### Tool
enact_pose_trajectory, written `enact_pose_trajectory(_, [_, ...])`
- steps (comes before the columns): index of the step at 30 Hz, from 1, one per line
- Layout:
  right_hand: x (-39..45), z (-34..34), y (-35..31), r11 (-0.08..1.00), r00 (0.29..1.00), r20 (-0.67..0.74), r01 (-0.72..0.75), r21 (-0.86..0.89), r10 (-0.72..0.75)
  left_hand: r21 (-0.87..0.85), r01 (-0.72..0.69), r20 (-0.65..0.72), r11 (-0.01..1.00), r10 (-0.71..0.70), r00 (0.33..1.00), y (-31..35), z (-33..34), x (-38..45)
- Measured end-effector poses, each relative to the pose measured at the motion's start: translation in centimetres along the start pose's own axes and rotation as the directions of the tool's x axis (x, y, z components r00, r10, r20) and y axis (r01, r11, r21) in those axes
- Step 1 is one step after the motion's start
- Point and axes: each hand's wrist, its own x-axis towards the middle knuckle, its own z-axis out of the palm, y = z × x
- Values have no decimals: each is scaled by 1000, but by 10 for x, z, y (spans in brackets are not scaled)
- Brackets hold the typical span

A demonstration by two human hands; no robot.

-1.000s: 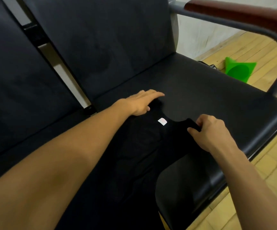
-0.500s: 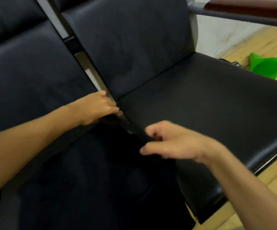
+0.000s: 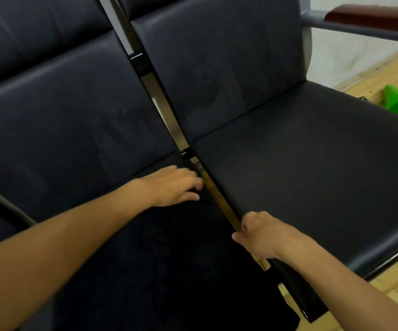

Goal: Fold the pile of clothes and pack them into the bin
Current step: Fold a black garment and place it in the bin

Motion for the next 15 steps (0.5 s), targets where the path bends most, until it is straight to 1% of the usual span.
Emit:
enact_pose_trajectory(1, [5, 1, 2, 999, 999, 32, -13, 50, 12, -7, -42, 39, 999, 42, 998, 5, 1, 22])
enact_pose_trajectory(2, [9, 2, 2, 996, 997, 71, -14, 86, 8, 2, -69, 123, 998, 68, 990, 10, 1, 39])
enact_pose_trajectory(3, [12, 2, 2, 995, 995, 101, -13, 96, 3, 29, -82, 220, 996, 74, 973, 13, 0, 55])
enact_pose_trajectory(4, [15, 2, 3, 996, 993, 117, -13, 93, 2, 59, -75, 289, 995, 55, 956, 15, 0, 68])
enact_pose_trajectory(6, [19, 3, 3, 998, 994, 107, -7, 67, 0, 66, -51, 310, 997, 28, 950, 11, 1, 81])
enact_pose_trajectory(9, [22, 8, -1, 1000, 996, 91, -6, 12, 5, 12, -49, 228, 999, 45, 973, -6, 6, 73])
enact_pose_trajectory(11, [24, 10, -5, 1000, 995, 104, -7, -20, 10, 32, -56, 155, 998, 50, 987, -17, 15, 54])
enact_pose_trajectory(12, [25, 11, -7, 999, 995, 98, -5, -45, 9, 46, -53, 113, 998, 47, 992, -21, 22, 41])
enact_pose_trajectory(15, [25, 8, -10, 994, 998, 50, 31, -102, -26, -12, -9, -60, 1000, 8, 998, -29, 33, 0])
